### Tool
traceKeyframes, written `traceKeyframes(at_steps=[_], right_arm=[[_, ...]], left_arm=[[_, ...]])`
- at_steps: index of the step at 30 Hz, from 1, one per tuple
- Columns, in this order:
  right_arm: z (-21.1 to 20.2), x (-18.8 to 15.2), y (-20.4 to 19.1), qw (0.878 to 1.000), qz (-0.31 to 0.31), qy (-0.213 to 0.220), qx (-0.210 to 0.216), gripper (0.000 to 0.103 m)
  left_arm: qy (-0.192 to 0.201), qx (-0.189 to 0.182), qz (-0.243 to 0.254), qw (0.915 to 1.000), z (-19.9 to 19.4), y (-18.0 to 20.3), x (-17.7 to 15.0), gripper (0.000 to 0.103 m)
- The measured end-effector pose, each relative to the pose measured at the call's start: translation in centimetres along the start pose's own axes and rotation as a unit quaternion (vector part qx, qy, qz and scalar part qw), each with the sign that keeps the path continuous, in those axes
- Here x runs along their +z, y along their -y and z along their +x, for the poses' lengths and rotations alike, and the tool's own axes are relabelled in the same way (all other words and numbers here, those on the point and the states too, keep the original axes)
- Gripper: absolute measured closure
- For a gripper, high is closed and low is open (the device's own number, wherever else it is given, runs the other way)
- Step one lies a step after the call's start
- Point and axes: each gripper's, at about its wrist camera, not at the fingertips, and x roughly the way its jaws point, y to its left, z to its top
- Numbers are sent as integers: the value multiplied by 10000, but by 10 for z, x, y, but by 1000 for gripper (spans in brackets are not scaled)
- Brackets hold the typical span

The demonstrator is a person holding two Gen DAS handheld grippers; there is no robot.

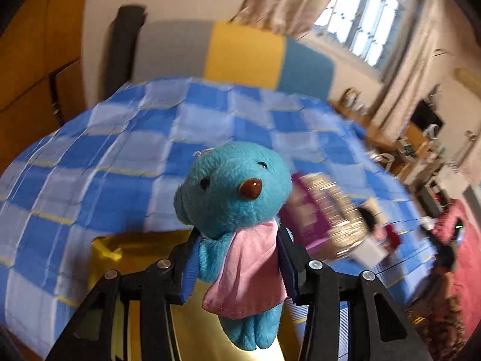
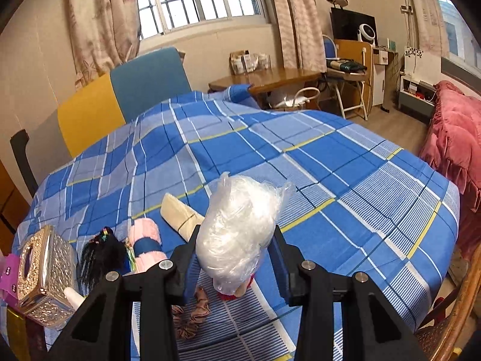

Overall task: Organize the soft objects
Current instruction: 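Lower the bear into the gold tray and open left while right carries the bag over, then lower the plastic bag into the gold tray beside the bear and open the right gripper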

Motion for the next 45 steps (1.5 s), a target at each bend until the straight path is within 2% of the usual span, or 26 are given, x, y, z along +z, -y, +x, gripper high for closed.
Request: traceKeyframes(at_steps=[3,9,16,18,20,22,24,30,34,39,45], right_arm=[[0,0,2,10000,60,-6,-39,61],[-1,0,2,9999,59,32,-105,61],[0,0,1,9998,-18,45,-171,61],[1,-1,1,9998,-22,46,-177,61],[1,-1,1,9998,-18,45,-176,61],[1,-1,0,9998,-9,46,-181,61],[2,-1,1,9998,-3,49,-193,61],[-1,-1,0,9997,-34,106,-223,61],[-13,0,-7,9989,-218,353,-217,61],[-28,5,-27,9985,-403,382,32,61],[-71,26,-79,9932,-646,692,680,61]], left_arm=[[-386,278,-118,9988,25,-39,-15,56],[-1006,822,-104,9915,73,-84,-40,56],[-1373,1233,-79,9828,99,-116,-59,55],[-1428,1354,-72,9804,102,-121,-61,52],[-1445,1413,-103,9793,104,-125,-63,44],[-1391,1464,-240,9791,102,-130,-62,37],[-1253,1402,-420,9813,95,-132,-61,36],[-553,1273,-897,9862,56,-127,-63,26],[-206,1203,-1043,9870,32,-117,-78,24],[126,1150,-1009,9882,12,-97,-101,20],[323,862,-1163,9889,3,-74,-125,15]])
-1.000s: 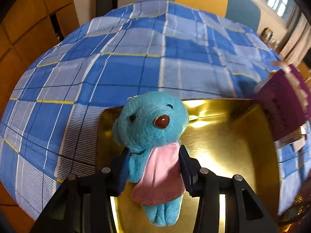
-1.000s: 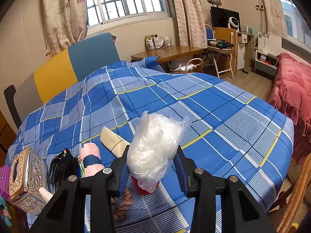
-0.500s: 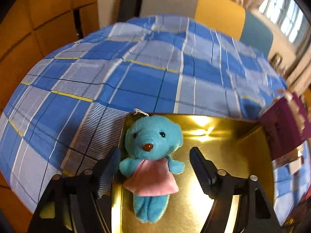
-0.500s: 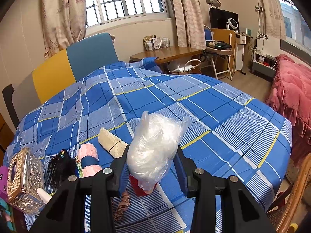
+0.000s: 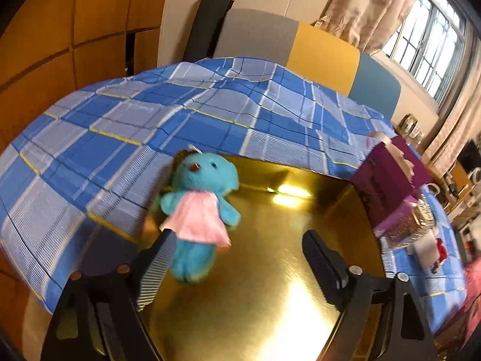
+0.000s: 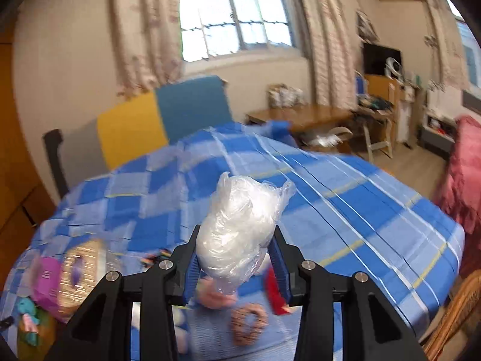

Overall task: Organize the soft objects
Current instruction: 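Lower the plastic bag into the gold tray beside the bear and open the right gripper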

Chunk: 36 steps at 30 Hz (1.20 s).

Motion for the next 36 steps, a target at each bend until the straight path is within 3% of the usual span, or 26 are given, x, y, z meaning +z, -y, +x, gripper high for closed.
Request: traceKeyframes(at_steps=[4,9,15,19,24,27,32,36], right_arm=[[-27,15,-63,9966,-471,245,627,61],[-51,13,-143,9839,-1035,310,1427,61],[-63,-30,-263,9494,-1748,-104,2608,61],[-53,-76,-335,9226,-2233,-603,3088,61],[-16,-132,-395,9035,-2501,-1340,3213,61],[16,-161,-427,8955,-2565,-1912,3094,61],[46,-204,-465,8804,-2817,-2468,2907,61],[77,-215,-472,8834,-2452,-2906,2739,59]], left_arm=[[-172,-226,-158,9995,1,2,-14,15],[-141,-155,-333,9992,-7,-6,-21,15],[-112,76,-588,9982,-17,-23,-25,11],[-32,403,-616,9973,-23,-32,-27,10],[93,534,-783,9955,-25,-46,-26,10],[19,564,-877,9945,-22,-50,-26,10],[-48,589,-989,9933,-21,-56,-23,9],[0,601,-1127,9918,-24,-62,-22,8]])
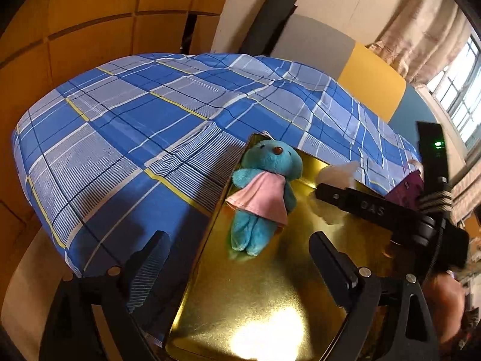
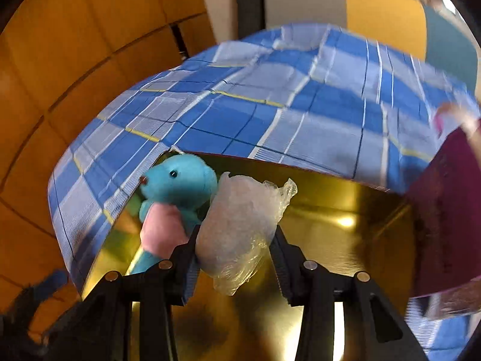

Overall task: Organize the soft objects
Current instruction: 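Lower the plastic bag into the gold tray beside the bear and open the right gripper, then move both grippers back over the remaining soft items on the table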

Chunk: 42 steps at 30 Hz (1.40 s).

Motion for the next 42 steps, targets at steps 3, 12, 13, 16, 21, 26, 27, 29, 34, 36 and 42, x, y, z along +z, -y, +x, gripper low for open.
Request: traceKeyframes(at_steps=[3,12,13,16,21,26,27,29,34,36,42], right_arm=[[16,7,3,9989,210,-180,377,50],[-17,7,8,9990,366,215,164,30],[-27,7,5,9991,255,325,119,30],[-62,4,-10,9971,-216,733,-46,30],[-105,-14,-23,9912,-691,1119,-129,30],[-134,-46,-12,9878,-842,1243,-404,30],[-139,-52,-9,9869,-871,1280,-451,30],[-152,-67,2,9845,-915,1367,-604,30],[-184,-102,42,9805,-628,1565,-1005,30],[-194,-116,64,9789,-376,1620,-1190,30],[-207,-155,141,9766,627,1276,-1615,30]], left_arm=[[-53,5,-74,10000,1,-3,0,8],[-67,-32,-169,9998,2,-3,-2,8],[-78,-46,-153,9998,2,-2,-3,8],[-137,-160,-29,9998,4,4,-7,8],[-263,-415,194,9986,6,19,-15,8],[-241,-783,441,9957,-1,39,-25,7],[-232,-833,478,9951,-2,43,-27,6],[-219,-951,567,9936,-5,51,-31,4],[-197,-1378,905,9861,-15,77,-46,2],[-170,-1507,1008,9833,-21,87,-53,1],[-236,-1901,1308,9727,-36,119,-77,0]])
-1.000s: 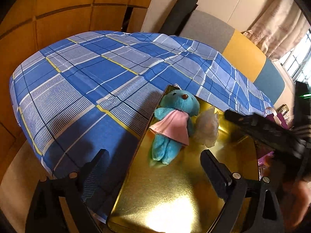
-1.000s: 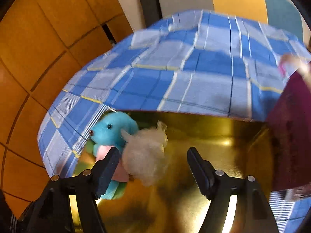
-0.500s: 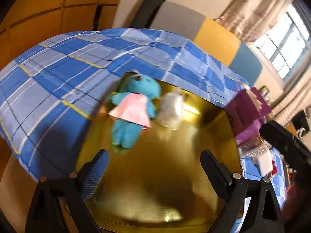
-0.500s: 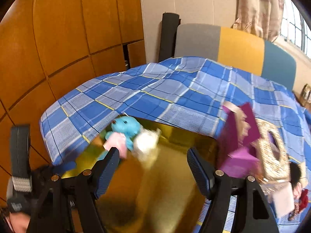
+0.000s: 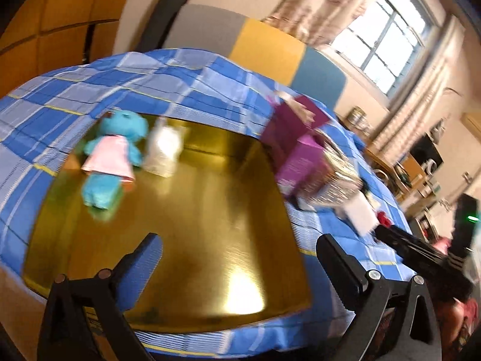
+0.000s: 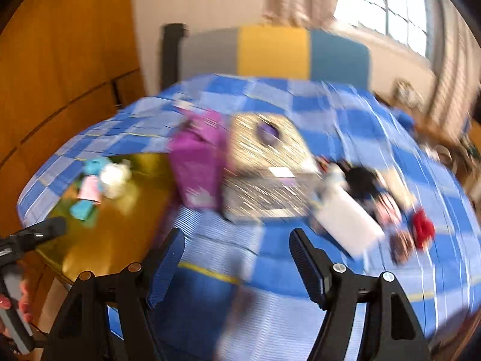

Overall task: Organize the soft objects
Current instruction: 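Move both grippers back over the remaining soft items on the table, then grasp the brown satin scrunchie with the right gripper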

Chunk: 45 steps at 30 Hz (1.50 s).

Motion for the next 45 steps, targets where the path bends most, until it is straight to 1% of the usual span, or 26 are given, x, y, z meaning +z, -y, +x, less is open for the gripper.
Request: traceKeyframes(at_steps=[4,6,8,10,14,16,19,21,24,26,28,29,30,31,32,34,35,37,38,40,41,45], right_arm=[[6,-19,50,9973,505,-391,-368,30],[11,-27,76,9930,805,-638,-590,30],[17,-34,110,9845,1253,-953,-770,30],[18,-37,138,9791,1525,-1034,-859,30],[17,-25,174,9806,1455,-877,-979,30],[23,-13,184,9802,1364,-851,-1154,30],[41,7,195,9788,1207,-834,-1428,30],[59,18,205,9756,1262,-881,-1567,30],[79,22,207,9724,1364,-1213,-1455,30],[81,17,191,9774,1163,-1350,-1135,30],[69,7,166,9841,795,-1416,-722,30],[60,2,158,9863,706,-1401,-518,30],[52,0,155,9879,701,-1319,-419,30],[36,-2,156,9905,766,-1078,-365,30],[28,-1,161,9912,842,-939,-401,30],[10,2,183,9893,1116,-647,-683,30],[1,4,204,9850,1358,-460,-960,30],[-6,7,232,9769,1717,-378,-1218,30],[-6,7,249,9717,1946,-402,-1278,30],[2,5,267,9676,2169,-577,-1158,30],[15,3,272,9675,2171,-833,-995,30],[52,-6,269,9650,1996,-1371,-1003,30]], left_arm=[[-113,-195,251,9994,3,30,-8,0],[-167,-248,401,9987,4,45,-11,0],[-238,-312,568,9976,7,58,-13,0],[-315,-352,732,9962,9,71,-17,0],[-449,-414,940,9937,18,93,-22,0],[-494,-444,985,9929,23,103,-24,0],[-550,-432,1030,9922,28,111,-24,0],[-552,-371,1077,9920,28,114,-24,0],[-501,-344,1118,9919,26,116,-23,0],[-474,-296,1115,9922,26,116,-22,0],[-507,-313,1080,9924,30,116,-21,0],[-522,-312,1062,9925,32,116,-22,0],[-549,-311,1053,9924,35,118,-23,0],[-598,-325,1045,9922,38,119,-24,0],[-641,-343,1047,9918,40,120,-25,0],[-690,-353,1085,9911,43,124,-27,0],[-710,-341,1114,9907,44,127,-28,0],[-727,-345,1130,9903,45,130,-29,0],[-737,-346,1129,9903,45,132,-30,0],[-807,-355,1104,9900,48,137,-31,0],[-834,-385,1079,9899,48,138,-30,0],[-928,-331,1124,9888,54,147,-31,0]])
